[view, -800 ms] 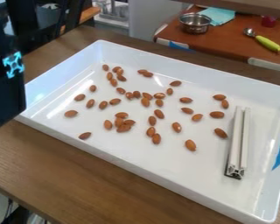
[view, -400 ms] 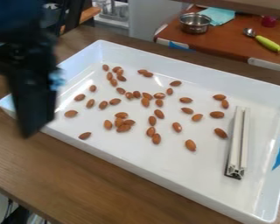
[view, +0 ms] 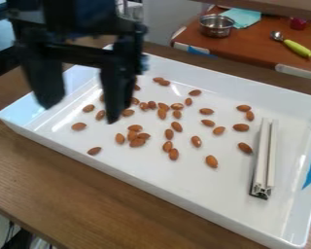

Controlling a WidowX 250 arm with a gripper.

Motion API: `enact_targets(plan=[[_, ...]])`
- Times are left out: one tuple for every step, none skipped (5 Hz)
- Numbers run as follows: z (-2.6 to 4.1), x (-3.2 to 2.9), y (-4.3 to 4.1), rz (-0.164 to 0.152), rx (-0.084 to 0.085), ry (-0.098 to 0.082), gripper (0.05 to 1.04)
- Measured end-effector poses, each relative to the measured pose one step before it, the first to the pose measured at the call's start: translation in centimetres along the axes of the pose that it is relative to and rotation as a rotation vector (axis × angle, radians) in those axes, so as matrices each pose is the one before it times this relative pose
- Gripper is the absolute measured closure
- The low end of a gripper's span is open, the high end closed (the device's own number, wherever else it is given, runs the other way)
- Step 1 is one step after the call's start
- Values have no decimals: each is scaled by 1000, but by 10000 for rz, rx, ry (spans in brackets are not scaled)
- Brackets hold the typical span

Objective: Sweep into pile

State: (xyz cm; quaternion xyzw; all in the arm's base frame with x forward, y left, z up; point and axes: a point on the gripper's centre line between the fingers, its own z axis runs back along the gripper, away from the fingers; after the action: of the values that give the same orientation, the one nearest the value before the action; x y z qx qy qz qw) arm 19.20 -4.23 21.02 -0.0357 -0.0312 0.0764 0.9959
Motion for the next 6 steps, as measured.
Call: enact_targets(plan=[[-806, 2586, -1788, 236, -661, -98, 83], [-891, 2648, -1242, 563, -444, -507, 83], [-1909, 1654, -1788, 214, -131, -150, 83], [-2000, 1674, -1411, 218, 119, -270, 83], [-1548, 1242, -1348, 194, -9, -197, 83], [-1408, 630, -1220, 99, 148, -32, 83]])
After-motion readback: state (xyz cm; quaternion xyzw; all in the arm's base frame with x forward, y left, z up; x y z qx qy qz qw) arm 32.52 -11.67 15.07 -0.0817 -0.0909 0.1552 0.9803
